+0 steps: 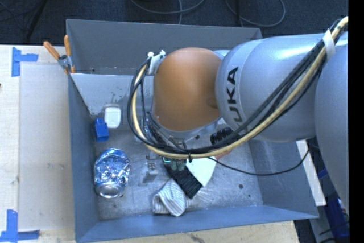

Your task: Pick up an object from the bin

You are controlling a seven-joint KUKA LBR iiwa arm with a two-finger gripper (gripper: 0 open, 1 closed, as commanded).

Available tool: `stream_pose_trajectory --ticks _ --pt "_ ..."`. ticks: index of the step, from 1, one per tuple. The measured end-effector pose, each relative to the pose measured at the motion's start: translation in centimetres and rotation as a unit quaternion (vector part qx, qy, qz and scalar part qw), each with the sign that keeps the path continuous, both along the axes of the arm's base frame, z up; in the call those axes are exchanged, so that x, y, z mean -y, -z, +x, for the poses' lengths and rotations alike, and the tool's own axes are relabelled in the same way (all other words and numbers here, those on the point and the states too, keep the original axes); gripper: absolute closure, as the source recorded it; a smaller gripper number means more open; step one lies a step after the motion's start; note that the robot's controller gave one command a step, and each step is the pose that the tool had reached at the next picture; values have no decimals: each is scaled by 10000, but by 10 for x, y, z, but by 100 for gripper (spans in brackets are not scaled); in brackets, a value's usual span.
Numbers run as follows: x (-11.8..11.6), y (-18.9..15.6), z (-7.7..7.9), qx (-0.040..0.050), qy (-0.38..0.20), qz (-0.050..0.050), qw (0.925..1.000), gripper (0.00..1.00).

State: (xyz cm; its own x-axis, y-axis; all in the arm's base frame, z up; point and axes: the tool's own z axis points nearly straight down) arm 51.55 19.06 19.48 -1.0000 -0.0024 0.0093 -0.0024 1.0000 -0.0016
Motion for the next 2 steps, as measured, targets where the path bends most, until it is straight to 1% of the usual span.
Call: stream_pose_trajectory --ticks 1,2 --pt "1 -4 2 37 19 7 10000 0" --pt "-25 34 22 91 -28 21 10000 0"
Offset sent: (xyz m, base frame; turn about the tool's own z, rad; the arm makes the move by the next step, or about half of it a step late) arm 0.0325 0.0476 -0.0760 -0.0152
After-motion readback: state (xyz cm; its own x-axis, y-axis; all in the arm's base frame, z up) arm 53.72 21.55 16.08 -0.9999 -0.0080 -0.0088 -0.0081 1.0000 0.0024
